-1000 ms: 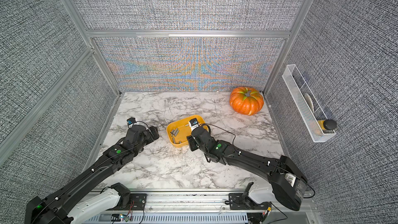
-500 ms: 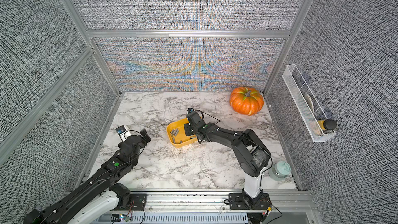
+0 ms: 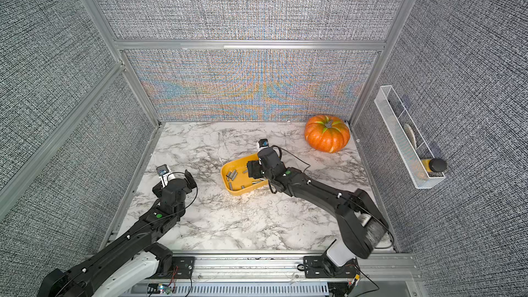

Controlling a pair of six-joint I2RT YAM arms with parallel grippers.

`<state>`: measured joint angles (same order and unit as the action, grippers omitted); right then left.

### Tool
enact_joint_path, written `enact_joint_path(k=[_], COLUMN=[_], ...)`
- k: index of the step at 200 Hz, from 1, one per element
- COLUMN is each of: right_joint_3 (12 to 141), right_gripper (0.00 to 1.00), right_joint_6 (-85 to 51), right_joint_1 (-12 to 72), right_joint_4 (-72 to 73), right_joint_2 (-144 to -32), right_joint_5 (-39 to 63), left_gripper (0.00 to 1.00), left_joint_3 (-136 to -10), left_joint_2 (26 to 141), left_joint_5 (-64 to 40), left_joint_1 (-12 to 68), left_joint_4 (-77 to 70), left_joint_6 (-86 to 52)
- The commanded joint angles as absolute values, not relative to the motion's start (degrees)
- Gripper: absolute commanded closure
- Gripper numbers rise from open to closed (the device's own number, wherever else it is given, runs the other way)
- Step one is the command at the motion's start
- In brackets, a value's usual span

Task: Put the socket on the desktop into the storage box
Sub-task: Place the socket head in the storage box, then reset both arms

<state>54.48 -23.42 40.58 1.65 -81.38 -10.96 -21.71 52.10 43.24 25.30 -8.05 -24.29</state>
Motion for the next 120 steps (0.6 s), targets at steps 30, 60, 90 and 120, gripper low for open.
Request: enact_joint_path(k=[30,60,90,120], right_joint_3=[42.5,37.1,23.5,11.2], right_gripper=[0.01,0.01,0.01,0.01], right_joint_6=[-16.3,-11.3,-7.7,-4.3], right_joint_1=[40.4,37.2,25.5,13.7], right_joint_4=[9.4,9.6,24.7,40.6], right_joint_2=[-64.8,-59.9,-52.9,-50.5], right_joint_5=[-28.3,-37.7,-35.5,-28.3], left_gripper=[0.0,0.0,0.0,0.0], left_joint_3=[-22.2,-22.1,-21.4,-19.4], left_joint_2=[60.6,66.9,73.7,76.0], left_joint_5=[36.3,33.6,30.9,28.4], left_joint_1=[15.3,11.0,7.8,6.2], left_joint_4=[-22.4,-27.9,-34.6,-43.6], left_joint_6=[-12.0,-11.1,-10.2,-7.9])
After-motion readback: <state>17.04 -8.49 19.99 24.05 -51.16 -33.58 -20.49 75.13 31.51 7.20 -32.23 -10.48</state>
